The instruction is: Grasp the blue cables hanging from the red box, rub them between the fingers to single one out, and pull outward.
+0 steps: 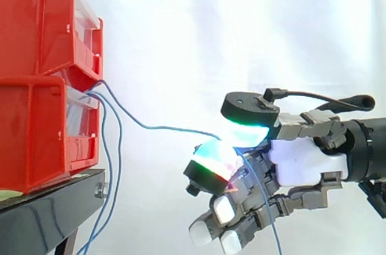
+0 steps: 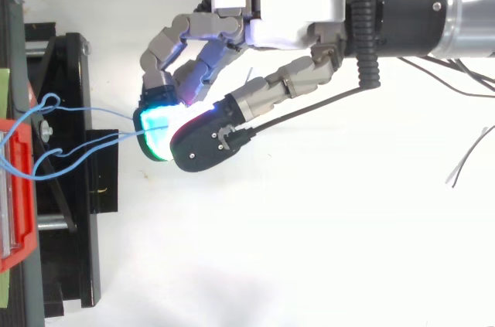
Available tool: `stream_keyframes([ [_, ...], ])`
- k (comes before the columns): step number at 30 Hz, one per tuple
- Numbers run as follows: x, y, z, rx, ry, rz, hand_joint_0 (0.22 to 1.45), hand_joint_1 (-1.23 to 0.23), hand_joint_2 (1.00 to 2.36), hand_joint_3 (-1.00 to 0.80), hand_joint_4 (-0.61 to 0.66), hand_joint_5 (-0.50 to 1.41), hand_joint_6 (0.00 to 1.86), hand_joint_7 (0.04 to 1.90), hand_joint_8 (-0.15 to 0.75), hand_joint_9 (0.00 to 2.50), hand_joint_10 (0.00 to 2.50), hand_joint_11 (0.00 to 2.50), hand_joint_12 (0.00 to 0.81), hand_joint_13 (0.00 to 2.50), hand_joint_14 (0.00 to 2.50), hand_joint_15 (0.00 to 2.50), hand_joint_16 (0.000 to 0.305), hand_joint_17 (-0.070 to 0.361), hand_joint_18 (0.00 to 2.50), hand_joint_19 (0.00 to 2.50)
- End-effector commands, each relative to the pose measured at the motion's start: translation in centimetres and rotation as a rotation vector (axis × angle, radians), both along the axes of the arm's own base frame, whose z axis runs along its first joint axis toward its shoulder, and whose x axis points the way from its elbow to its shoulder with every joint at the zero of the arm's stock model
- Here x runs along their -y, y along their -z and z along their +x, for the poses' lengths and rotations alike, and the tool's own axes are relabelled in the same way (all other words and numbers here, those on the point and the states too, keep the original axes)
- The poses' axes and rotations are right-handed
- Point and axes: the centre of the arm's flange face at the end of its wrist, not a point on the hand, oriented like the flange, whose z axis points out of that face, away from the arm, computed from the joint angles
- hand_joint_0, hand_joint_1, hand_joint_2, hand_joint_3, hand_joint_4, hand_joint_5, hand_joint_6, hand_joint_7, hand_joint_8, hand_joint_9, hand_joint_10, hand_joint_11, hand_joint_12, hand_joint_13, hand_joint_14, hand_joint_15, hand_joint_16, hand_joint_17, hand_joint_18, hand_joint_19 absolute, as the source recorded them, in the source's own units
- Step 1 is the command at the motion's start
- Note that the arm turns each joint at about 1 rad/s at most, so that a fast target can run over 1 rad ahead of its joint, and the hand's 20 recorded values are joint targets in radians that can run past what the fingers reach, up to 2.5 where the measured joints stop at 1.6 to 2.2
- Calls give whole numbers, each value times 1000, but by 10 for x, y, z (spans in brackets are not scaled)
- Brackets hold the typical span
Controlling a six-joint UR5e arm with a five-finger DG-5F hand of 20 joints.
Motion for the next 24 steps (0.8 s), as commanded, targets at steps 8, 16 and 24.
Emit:
stream_keyframes([
  [8, -2, 0, 7, 98, -4, 17, 516, -652, 1009, -354, 149, -132, 871, 1001, 311, 864, 17, 442, 385, 562, 10, 266, 50, 113, 564, 385],
  [16, -1, 1, 6, 91, -1, 35, 511, -596, 1008, -380, 144, -131, 853, 971, 309, 863, 14, 425, 387, 559, 10, 265, 51, 115, 559, 384],
  [24, -2, 1, 6, 91, -5, 36, 551, -641, 1014, -254, 122, -126, 860, 1031, 301, 868, 16, 425, 375, 557, 11, 260, 49, 109, 551, 392],
])
